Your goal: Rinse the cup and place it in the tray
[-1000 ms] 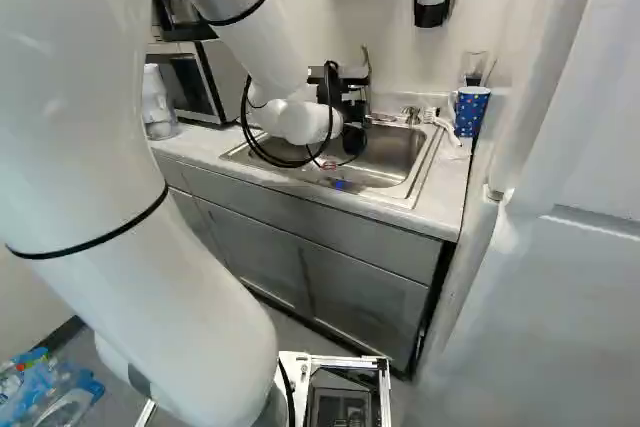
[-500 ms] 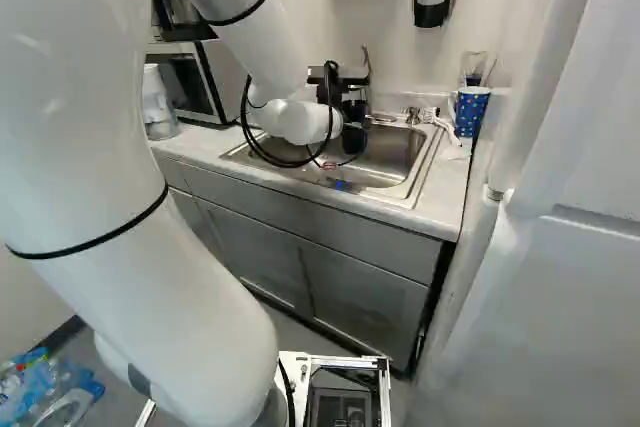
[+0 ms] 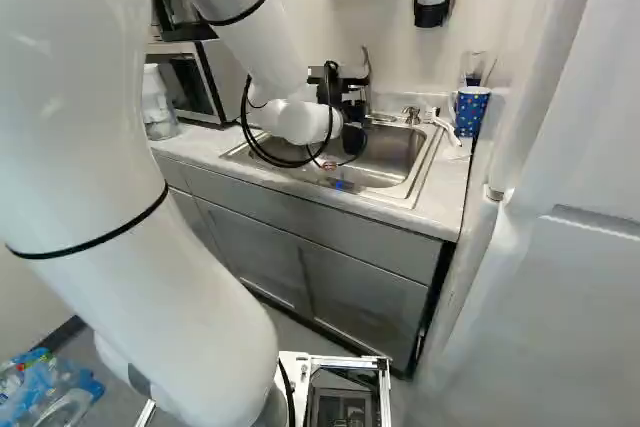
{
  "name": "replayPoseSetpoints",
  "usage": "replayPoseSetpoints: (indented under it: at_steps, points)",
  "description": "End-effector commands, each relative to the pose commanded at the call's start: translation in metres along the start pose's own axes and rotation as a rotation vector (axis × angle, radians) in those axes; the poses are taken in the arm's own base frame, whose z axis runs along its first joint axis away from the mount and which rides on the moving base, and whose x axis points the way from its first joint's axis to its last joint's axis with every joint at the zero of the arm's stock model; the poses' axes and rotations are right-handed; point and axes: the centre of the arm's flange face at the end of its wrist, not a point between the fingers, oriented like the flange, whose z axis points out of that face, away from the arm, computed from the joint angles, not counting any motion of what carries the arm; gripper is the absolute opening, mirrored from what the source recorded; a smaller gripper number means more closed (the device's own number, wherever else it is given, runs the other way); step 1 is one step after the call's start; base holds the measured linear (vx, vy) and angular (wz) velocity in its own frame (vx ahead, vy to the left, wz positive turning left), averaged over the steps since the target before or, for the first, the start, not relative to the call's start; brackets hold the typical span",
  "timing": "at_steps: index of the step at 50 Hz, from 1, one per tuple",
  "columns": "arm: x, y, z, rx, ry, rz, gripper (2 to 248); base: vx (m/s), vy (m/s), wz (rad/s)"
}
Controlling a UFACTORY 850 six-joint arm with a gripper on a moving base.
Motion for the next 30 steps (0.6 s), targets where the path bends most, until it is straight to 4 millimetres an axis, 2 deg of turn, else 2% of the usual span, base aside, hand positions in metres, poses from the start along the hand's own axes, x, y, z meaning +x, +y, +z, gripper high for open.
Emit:
replayPoseSetpoints:
  at_steps: [30]
  points:
    - [0.0, 0.0, 0.0, 0.0, 0.0, 0.0, 125, 0.0, 0.0, 0.0]
